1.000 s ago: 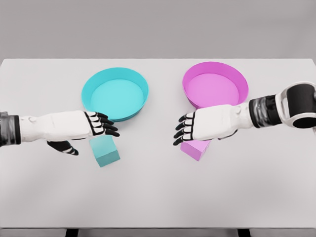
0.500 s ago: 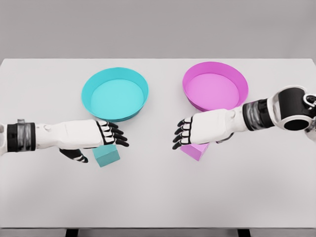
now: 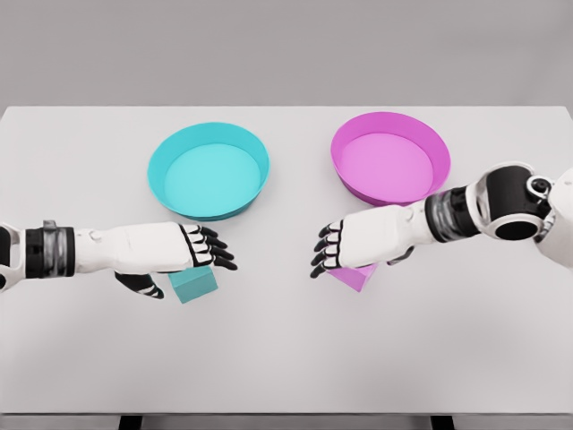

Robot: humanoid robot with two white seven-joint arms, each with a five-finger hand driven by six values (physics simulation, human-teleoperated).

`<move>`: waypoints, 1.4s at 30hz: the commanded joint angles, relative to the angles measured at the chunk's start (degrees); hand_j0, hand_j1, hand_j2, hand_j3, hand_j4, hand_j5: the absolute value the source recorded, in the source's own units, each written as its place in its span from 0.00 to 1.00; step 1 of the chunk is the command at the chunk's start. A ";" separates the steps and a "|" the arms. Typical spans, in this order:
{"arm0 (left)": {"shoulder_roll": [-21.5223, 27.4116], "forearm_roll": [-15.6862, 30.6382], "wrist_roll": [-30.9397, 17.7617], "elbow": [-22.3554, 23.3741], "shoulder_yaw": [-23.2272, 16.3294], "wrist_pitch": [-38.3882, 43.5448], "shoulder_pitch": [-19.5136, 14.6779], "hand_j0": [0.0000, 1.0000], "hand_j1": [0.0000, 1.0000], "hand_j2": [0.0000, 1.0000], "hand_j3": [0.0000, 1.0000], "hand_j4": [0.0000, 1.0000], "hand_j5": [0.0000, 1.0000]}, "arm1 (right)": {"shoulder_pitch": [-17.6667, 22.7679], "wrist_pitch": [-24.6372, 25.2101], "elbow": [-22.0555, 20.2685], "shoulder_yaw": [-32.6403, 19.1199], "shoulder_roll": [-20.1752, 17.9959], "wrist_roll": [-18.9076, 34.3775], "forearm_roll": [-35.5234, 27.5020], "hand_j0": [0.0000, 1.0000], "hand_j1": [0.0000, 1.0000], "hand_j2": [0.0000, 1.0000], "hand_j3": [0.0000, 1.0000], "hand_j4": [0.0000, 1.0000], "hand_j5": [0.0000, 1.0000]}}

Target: Place the blocks in the corresponding plates according to their colors

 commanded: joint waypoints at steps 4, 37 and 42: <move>-0.52 -1.66 0.02 0.60 -0.08 0.15 -0.18 1.00 1.00 1.00 1.00 1.00 1.00 | 0.00 0.13 0.47 0.25 0.49 -0.02 0.88 1.00 1.00 1.00 1.00 1.00 1.00; -1.84 -4.91 0.02 0.78 0.09 0.15 -0.18 0.57 0.57 0.57 0.57 0.57 0.57 | -2.81 0.13 0.82 -6.95 -0.04 -0.02 -0.44 0.59 0.59 0.59 0.59 0.59 0.59; -1.75 -4.74 0.02 0.16 0.36 0.15 -0.61 0.54 0.54 0.54 0.54 0.54 0.54 | -2.90 0.13 6.53 -15.74 -2.41 -0.02 -6.51 0.60 0.60 0.60 0.60 0.60 0.60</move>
